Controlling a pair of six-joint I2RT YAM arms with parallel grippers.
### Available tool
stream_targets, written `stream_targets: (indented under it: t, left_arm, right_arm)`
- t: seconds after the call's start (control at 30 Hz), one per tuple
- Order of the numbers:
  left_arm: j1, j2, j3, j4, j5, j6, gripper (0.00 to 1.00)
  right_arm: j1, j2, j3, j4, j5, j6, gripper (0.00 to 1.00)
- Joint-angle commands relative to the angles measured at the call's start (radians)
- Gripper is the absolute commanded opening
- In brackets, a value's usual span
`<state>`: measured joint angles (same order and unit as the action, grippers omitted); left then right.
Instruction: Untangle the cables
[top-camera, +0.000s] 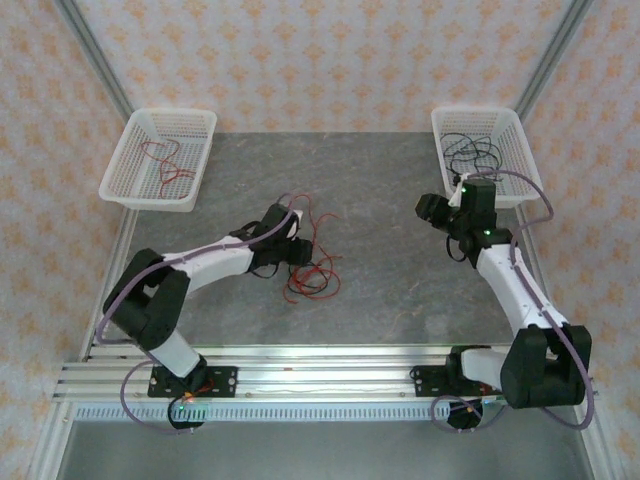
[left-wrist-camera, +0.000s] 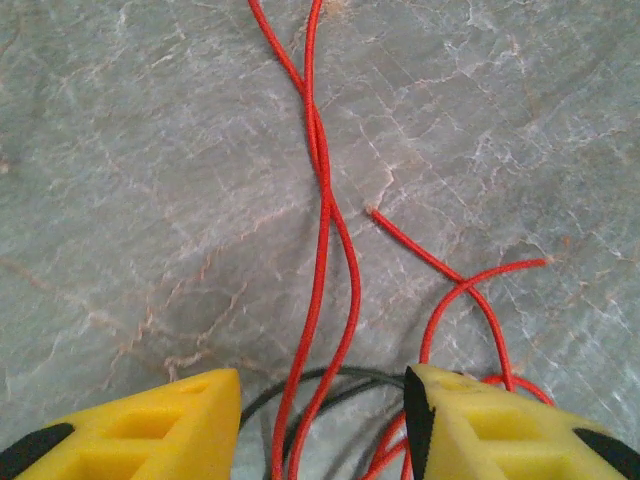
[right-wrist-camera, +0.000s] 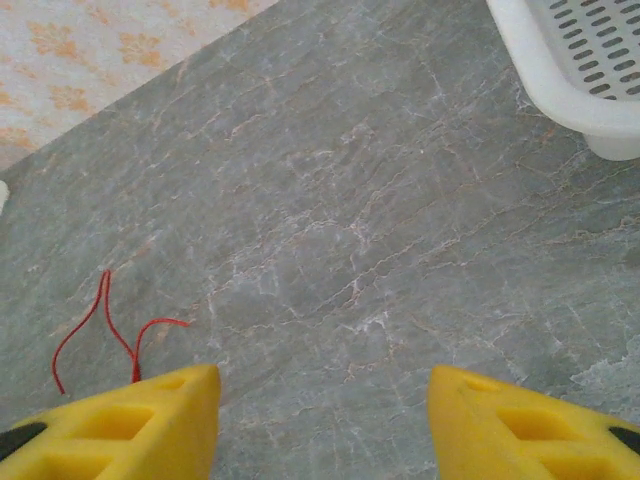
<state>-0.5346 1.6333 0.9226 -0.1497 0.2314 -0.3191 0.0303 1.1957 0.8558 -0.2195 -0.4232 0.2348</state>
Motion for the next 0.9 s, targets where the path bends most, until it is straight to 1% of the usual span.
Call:
stream_targets:
  t: [0.0, 0.17, 0.5, 0.57, 0.67, 0.87]
  left_arm:
    - [0.005, 0.044, 0.060, -0.032, -0.033, 0.055, 0.47]
    - [0.005, 0.099, 0.104, -0.044, -0.067, 0.067, 0.45]
    - [0.005, 0.150, 0.098, -0.030, -0.058, 0.071, 0.38]
    - [0.005, 0.155, 0.091, -0.023, -0.058, 0.070, 0.34]
    - [0.005, 0.158, 0.082, -0.003, -0.063, 0.061, 0.24]
    - [0.005, 0.154, 0.078, 0.013, -0.058, 0.052, 0.09]
  right_arm:
    - [0.005, -0.054, -0.015, -0.014, -0.015, 0.008, 0.56]
    - [0.005, -0.089, -0.038, -0.023, -0.014, 0.015, 0.56]
    - [0.005, -0.126, -0.054, -0.039, -0.004, 0.018, 0.56]
    - [0.005, -0.127, -0.057, -0.036, -0.007, 0.021, 0.56]
    - [0.005, -0.131, -0.062, -0.035, -0.011, 0.026, 0.56]
    - [0.006, -0.147, -0.086, -0.019, -0.037, 0.053, 0.56]
